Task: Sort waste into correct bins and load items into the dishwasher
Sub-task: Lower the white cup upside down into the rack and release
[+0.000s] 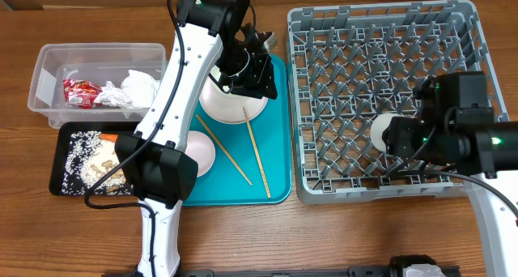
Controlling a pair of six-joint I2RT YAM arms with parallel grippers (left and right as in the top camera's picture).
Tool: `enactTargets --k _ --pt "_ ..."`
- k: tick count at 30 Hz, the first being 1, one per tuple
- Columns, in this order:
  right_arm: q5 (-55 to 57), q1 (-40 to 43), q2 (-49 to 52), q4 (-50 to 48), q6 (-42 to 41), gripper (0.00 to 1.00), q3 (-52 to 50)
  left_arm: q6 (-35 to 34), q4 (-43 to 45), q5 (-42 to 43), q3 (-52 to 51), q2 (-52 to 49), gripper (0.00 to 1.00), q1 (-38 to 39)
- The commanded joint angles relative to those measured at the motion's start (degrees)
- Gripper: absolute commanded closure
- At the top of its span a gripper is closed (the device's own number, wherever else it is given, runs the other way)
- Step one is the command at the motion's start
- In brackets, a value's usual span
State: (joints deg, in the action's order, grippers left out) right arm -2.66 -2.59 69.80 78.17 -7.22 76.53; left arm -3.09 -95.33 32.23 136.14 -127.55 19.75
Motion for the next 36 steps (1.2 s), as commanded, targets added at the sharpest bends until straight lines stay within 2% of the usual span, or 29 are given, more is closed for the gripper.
enactTargets --k 1,15,36 --pt "6.1 -2.1 2.1 0.2 -3.5 0.73 0.8 -0.8 0.2 -1.2 0.8 1.7 0.62 -0.2" --pt "6.9 -4.9 17.0 0.3 -4.0 0.74 0.3 -0.8 0.2 -2.6 0.8 1.7 0.61 -0.2" --pt "5.7 -4.9 18.0 -4.6 -3.9 0.74 -2.3 -0.8 0.4 -3.6 0.8 1.7 0.6 -0.2"
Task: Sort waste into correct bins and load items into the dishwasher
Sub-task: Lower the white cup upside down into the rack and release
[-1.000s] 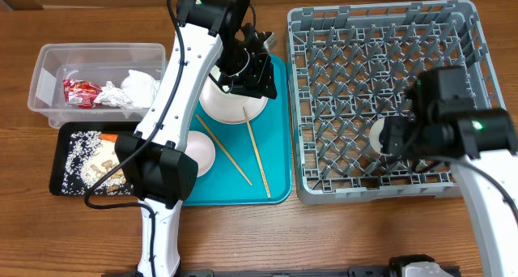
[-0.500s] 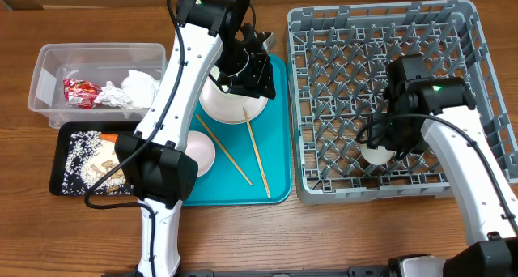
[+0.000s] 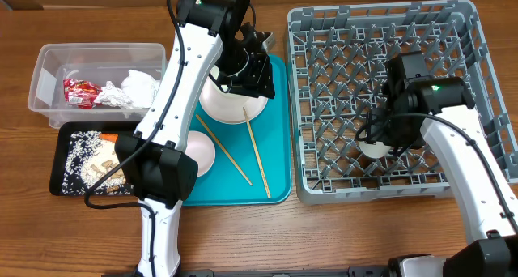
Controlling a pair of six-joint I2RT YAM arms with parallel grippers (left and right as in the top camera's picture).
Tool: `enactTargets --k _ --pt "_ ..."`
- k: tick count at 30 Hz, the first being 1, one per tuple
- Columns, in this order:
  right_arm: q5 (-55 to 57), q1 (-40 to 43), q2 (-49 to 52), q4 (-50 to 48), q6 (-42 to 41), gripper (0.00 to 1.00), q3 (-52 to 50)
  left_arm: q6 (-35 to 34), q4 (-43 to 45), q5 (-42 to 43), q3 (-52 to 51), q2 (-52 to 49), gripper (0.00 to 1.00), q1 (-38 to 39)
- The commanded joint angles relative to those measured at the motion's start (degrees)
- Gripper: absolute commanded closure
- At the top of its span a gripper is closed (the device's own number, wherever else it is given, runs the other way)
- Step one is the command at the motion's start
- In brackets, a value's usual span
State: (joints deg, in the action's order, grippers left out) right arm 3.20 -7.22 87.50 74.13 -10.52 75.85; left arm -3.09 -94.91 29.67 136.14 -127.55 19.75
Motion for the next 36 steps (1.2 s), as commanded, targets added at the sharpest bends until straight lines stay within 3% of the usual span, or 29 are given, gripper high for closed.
enactTargets --k 1,5,7,11,15,18,25,36 --pt "-0.3 -0.3 0.3 -0.7 -0.6 0.74 -2.2 -0.8 0.0 -1.3 0.8 1.7 0.61 -0.2" --pt "-0.5 -0.3 0.3 -0.5 -0.6 0.72 -3.7 -0.8 -0.3 -1.6 0.8 1.7 0.6 -0.2" --pt "-0.5 -0.3 0.3 -0.5 -0.6 0.66 -3.5 -0.8 -0.3 -1.6 0.8 1.7 0.58 -0.2" --pt "-0.5 -0.3 0.3 -0.3 -0.6 0.39 -2.6 -0.8 -0.5 -1.6 0.8 1.7 0.49 -0.2" --pt "-0.5 -0.3 0.3 0.1 -0.6 0.18 -1.0 -0.8 -0.9 -1.6 0.8 1.7 0.46 -0.2" --pt "-0.5 -0.3 0.3 1.0 -0.3 0.09 0.6 -0.8 -0.9 -1.6 0.8 1.7 0.42 -0.2" --pt "-1.6 -0.3 0.3 5.5 0.0 0.07 6.7 -1.1 -0.8 -2.3 0.8 1.7 0.44 -1.3" --pt "-20.0 -0.3 0.2 8.5 2.0 0.07 10.1 -7.5 -0.4 -11.9 0.8 1.7 0.43 -10.1"
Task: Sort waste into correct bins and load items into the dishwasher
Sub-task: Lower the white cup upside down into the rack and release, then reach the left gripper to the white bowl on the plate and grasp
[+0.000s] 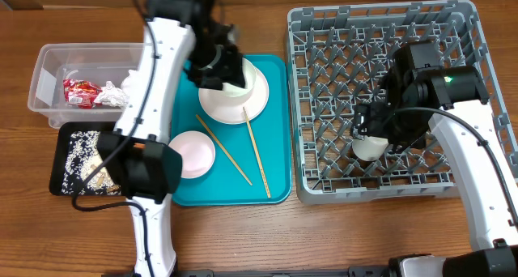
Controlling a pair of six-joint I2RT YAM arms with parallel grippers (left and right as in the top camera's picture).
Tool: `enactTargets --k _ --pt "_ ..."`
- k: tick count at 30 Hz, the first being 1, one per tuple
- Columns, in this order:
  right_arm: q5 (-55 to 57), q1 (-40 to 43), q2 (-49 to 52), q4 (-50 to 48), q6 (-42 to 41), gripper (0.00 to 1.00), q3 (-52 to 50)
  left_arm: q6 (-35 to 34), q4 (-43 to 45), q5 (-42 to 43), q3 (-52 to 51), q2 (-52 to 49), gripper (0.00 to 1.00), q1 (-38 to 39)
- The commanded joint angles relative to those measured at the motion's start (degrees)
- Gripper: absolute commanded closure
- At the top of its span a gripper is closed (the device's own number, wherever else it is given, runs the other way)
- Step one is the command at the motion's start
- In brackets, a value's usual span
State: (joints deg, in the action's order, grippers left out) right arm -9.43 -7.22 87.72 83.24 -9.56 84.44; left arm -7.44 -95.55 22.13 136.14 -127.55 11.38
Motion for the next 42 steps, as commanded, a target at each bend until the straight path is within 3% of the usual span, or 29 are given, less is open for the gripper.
enactTargets --k 1,6,19,34,42 --pt "-8.3 -0.5 -0.1 -1.0 1.0 0.07 1.5 -3.6 0.3 -5.5 0.8 1.7 0.43 -2.0" --pt "-8.7 -3.0 -0.1 -2.7 1.0 0.07 1.4 -5.0 0.7 -10.4 0.8 1.6 0.4 -2.0" --pt "-8.6 -11.0 0.0 -4.8 1.0 0.07 1.4 -8.5 8.3 -10.8 -4.2 1.5 0.41 -1.6" --pt "-5.6 -11.0 0.0 -6.9 1.0 0.06 1.4 -14.5 30.9 -15.1 -23.0 1.5 0.44 -1.5" --pt "-4.1 -11.0 0.0 -8.4 1.0 0.06 1.4 -14.9 37.7 -15.1 -29.8 1.4 0.48 -1.1"
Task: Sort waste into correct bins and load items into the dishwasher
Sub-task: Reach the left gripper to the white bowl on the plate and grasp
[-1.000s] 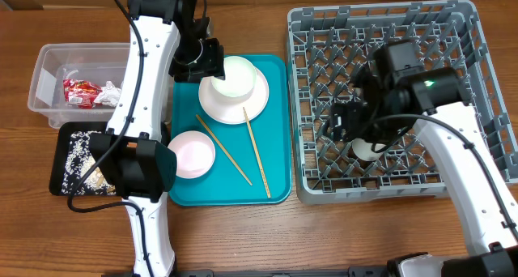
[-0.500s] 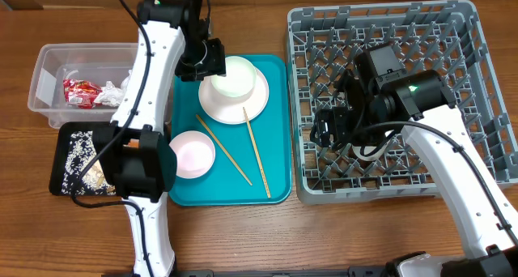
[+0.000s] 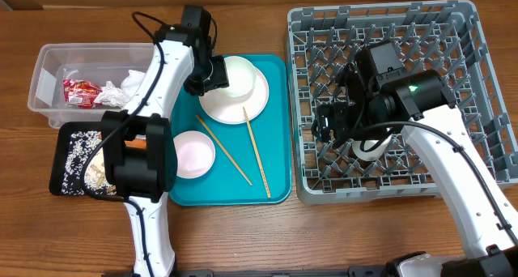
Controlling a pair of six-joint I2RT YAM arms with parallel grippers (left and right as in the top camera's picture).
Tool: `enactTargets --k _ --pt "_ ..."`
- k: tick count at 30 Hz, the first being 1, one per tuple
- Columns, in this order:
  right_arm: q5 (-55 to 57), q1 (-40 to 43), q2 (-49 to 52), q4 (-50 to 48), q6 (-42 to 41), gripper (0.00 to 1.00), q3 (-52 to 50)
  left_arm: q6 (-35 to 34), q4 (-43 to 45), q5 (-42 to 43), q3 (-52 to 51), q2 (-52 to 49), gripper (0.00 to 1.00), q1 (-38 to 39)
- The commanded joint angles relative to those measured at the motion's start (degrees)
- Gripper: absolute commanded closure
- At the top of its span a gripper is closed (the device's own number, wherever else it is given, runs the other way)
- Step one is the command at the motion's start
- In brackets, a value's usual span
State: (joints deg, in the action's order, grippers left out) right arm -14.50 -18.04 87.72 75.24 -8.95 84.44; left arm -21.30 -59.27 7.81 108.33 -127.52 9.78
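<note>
A white bowl (image 3: 241,74) rests on a white plate (image 3: 235,103) at the back of the teal tray (image 3: 275,172). My left gripper (image 3: 212,73) is at the bowl's left rim; its fingers look spread and hold nothing. A white cup (image 3: 373,148) lies in the front part of the grey dish rack (image 3: 469,34). Just left of the cup, my right gripper (image 3: 328,125) hangs low over the rack, apparently open and off the cup. A pink dish (image 3: 193,154) and two chopsticks (image 3: 256,151) also lie on the tray.
A clear bin (image 3: 48,62) with a red wrapper and crumpled tissue stands at the far left. In front of it a black tray (image 3: 65,159) holds food scraps. The rack's tines stand close around the right gripper.
My left gripper went from over the bowl's back left to its left rim. My right gripper shifted left in the rack, and the white cup stays where it was, now uncovered.
At first my left gripper sat at the bowl's right side and my right arm was over the cup at the rack's right. The right arm then brought the cup leftward in the rack. The left gripper crossed to the bowl's left, and the right gripper left the cup lying.
</note>
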Motion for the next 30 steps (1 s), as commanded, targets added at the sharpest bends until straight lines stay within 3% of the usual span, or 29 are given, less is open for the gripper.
enactTargets --k 1,5,13,16,21,30 --pt "1.0 -0.2 0.0 -0.4 0.4 0.06 1.4 -1.0 1.9 -0.8 -2.3 1.4 0.48 0.5" --pt "1.0 -0.2 0.0 -0.5 0.4 0.06 1.4 -1.0 4.2 -0.8 -3.6 1.3 0.53 0.5" --pt "2.0 -0.2 0.0 -0.5 0.4 0.05 1.4 -1.0 6.1 -0.8 -4.0 1.3 0.96 0.4" --pt "2.0 -0.2 0.0 -2.0 0.4 0.0 1.4 -1.0 5.8 -0.8 -3.7 1.4 0.96 0.3" --pt "2.0 -0.2 0.0 -3.6 0.4 0.0 1.4 -1.0 3.5 -1.2 -0.2 2.7 0.96 0.4" --pt "2.0 -0.2 -0.1 -9.5 0.3 0.0 1.6 -0.1 -9.2 -2.0 12.3 10.2 0.96 1.2"
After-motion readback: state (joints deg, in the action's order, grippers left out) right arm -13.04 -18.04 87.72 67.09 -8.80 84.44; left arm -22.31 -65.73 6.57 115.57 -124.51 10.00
